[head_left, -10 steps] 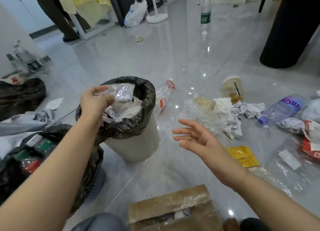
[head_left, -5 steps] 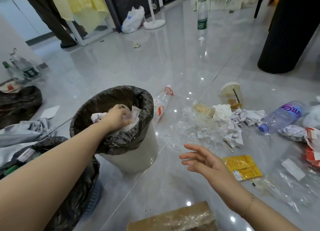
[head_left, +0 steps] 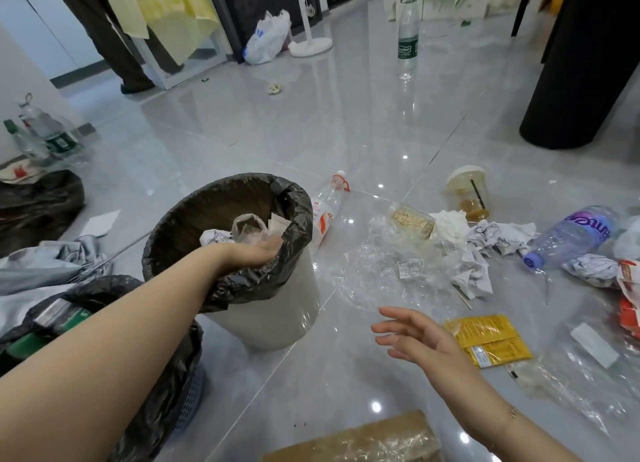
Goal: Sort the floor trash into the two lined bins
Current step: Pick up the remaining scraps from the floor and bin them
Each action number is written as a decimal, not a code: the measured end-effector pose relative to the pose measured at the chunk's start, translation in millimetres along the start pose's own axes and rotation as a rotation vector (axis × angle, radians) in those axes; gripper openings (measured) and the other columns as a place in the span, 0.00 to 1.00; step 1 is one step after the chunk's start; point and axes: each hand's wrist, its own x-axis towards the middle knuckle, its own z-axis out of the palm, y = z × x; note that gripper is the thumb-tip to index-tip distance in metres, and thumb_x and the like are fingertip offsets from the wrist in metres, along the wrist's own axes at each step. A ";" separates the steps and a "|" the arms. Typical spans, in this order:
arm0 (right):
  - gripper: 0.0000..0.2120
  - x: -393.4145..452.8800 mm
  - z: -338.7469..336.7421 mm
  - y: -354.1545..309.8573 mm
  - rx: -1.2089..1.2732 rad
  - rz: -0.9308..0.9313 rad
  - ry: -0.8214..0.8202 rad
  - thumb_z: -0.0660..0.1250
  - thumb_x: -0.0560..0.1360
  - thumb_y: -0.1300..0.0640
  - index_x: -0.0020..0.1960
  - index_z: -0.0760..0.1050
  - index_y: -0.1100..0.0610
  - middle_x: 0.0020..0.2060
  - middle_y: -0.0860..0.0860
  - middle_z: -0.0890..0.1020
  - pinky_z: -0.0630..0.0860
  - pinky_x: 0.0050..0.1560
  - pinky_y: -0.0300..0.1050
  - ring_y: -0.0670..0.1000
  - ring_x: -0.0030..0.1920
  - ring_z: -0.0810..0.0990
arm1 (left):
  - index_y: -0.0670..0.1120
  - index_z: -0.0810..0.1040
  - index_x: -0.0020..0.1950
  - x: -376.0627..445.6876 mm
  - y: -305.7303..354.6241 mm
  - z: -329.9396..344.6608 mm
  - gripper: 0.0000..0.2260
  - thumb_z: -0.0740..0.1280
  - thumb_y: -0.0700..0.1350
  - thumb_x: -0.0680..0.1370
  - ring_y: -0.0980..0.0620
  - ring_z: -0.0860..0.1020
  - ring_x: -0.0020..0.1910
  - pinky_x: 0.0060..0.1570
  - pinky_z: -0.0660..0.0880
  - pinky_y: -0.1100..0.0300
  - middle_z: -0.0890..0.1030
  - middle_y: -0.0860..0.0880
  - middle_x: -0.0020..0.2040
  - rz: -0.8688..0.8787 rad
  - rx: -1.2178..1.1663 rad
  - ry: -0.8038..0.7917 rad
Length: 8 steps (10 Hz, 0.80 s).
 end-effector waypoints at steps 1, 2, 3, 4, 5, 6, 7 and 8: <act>0.15 -1.9 -1.0 0.6 0.026 0.000 0.021 0.62 0.76 0.68 0.57 0.78 0.54 0.49 0.52 0.84 0.78 0.56 0.47 0.50 0.51 0.83 | 0.51 0.56 0.79 3.0 -20.7 -11.5 0.32 0.64 0.56 0.78 0.50 0.57 0.77 0.75 0.53 0.54 0.56 0.52 0.79 0.046 -0.194 -0.026; 0.13 -4.3 -2.6 0.3 0.052 -0.015 0.045 0.62 0.77 0.67 0.57 0.78 0.55 0.49 0.52 0.85 0.79 0.56 0.46 0.50 0.51 0.83 | 0.49 0.66 0.75 -10.6 -20.0 -24.6 0.26 0.68 0.50 0.78 0.50 0.70 0.69 0.66 0.64 0.59 0.69 0.50 0.73 0.066 -0.275 0.176; 0.13 -8.6 -3.6 -2.5 0.074 -0.031 0.063 0.62 0.77 0.67 0.57 0.79 0.56 0.48 0.52 0.85 0.79 0.56 0.47 0.49 0.52 0.83 | 0.47 0.73 0.69 -39.2 -8.7 -31.5 0.19 0.67 0.45 0.78 0.54 0.75 0.56 0.56 0.67 0.61 0.77 0.51 0.61 0.140 -0.372 0.359; 0.13 -13.8 -5.9 -4.4 0.093 -0.049 0.072 0.63 0.77 0.67 0.57 0.79 0.57 0.48 0.53 0.85 0.79 0.56 0.48 0.50 0.52 0.83 | 0.48 0.77 0.64 -59.5 1.5 -27.8 0.14 0.65 0.41 0.78 0.58 0.75 0.49 0.52 0.69 0.62 0.78 0.51 0.56 0.167 -0.504 0.495; 0.13 -19.0 -12.7 -4.3 0.113 -0.062 0.094 0.63 0.76 0.68 0.56 0.79 0.57 0.48 0.53 0.85 0.78 0.56 0.49 0.50 0.51 0.83 | 0.52 0.80 0.56 -77.8 18.8 -12.6 0.11 0.65 0.38 0.78 0.53 0.78 0.57 0.63 0.73 0.56 0.81 0.52 0.55 0.263 -0.730 0.505; 0.13 -20.9 -25.7 -3.4 0.131 -0.080 0.147 0.62 0.77 0.67 0.56 0.79 0.56 0.48 0.53 0.85 0.78 0.54 0.48 0.50 0.51 0.83 | 0.51 0.81 0.50 -91.2 45.5 17.1 0.10 0.68 0.38 0.74 0.52 0.81 0.56 0.60 0.76 0.57 0.84 0.52 0.50 0.372 -0.960 0.389; 0.13 -21.6 -45.8 -2.4 0.120 -0.106 0.235 0.61 0.77 0.67 0.55 0.80 0.56 0.48 0.52 0.85 0.80 0.51 0.43 0.49 0.51 0.83 | 0.48 0.81 0.54 -91.1 75.8 55.5 0.10 0.68 0.37 0.75 0.53 0.80 0.56 0.56 0.76 0.60 0.83 0.50 0.55 0.442 -1.015 0.255; 0.13 -21.7 -71.2 -0.8 0.114 -0.117 0.328 0.61 0.77 0.67 0.56 0.79 0.58 0.50 0.54 0.84 0.79 0.53 0.43 0.50 0.52 0.82 | 0.48 0.80 0.56 -77.1 101.9 97.0 0.11 0.65 0.35 0.77 0.54 0.80 0.53 0.54 0.77 0.62 0.82 0.50 0.55 0.395 -1.028 0.136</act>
